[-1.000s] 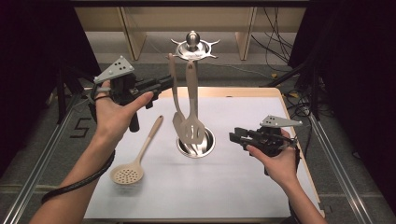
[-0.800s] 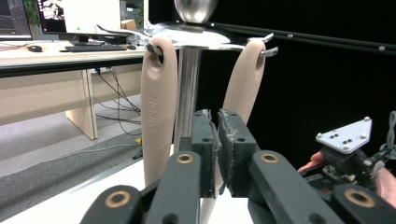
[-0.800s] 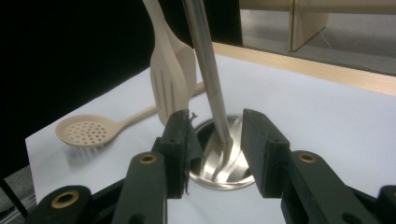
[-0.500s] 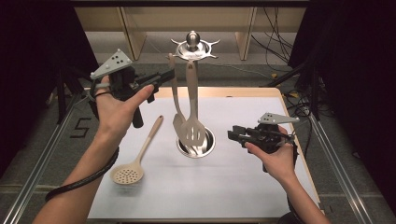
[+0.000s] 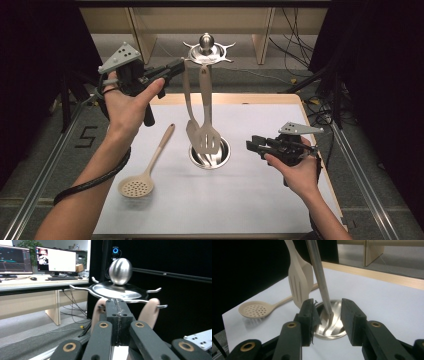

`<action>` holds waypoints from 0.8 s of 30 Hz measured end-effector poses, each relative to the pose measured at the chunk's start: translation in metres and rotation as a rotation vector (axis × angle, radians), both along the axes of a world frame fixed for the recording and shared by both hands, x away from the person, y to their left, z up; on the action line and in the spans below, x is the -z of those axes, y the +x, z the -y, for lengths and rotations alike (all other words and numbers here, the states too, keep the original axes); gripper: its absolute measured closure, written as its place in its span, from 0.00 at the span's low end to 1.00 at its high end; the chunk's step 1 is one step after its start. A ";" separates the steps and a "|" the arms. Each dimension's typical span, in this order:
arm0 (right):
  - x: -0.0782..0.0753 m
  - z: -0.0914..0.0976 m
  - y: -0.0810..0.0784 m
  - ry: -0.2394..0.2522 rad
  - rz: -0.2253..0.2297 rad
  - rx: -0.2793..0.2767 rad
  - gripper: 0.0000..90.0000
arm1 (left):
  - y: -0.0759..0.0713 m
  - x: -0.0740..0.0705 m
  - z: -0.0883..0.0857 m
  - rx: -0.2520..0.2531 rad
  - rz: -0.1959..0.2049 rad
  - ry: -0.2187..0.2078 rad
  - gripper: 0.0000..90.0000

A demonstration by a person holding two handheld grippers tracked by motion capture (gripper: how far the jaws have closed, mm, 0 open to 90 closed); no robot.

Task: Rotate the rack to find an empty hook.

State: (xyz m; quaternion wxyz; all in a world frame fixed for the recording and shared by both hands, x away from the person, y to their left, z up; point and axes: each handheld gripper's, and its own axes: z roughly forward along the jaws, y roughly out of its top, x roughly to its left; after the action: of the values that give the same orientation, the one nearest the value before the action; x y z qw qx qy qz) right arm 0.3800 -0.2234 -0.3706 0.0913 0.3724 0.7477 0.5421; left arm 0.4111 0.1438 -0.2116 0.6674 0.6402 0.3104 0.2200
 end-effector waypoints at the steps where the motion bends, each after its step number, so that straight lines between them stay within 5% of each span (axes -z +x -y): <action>1: 0.001 0.001 0.001 -0.001 0.007 -0.005 0.71 | 0.000 0.000 0.000 -0.001 0.000 0.002 0.99; 8: -0.001 0.001 0.002 -0.016 0.036 -0.006 0.71 | 0.005 -0.002 -0.002 -0.022 0.003 0.027 0.99; 24: -0.001 -0.001 0.002 -0.008 0.014 -0.012 0.71 | 0.033 -0.008 -0.005 -0.049 -0.037 0.051 0.99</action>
State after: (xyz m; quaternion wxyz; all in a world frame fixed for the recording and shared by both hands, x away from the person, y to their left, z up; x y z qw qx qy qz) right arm 0.3822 -0.2228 -0.3701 0.0948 0.3635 0.7514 0.5424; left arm 0.4439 0.1488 -0.2035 0.6395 0.6532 0.3325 0.2322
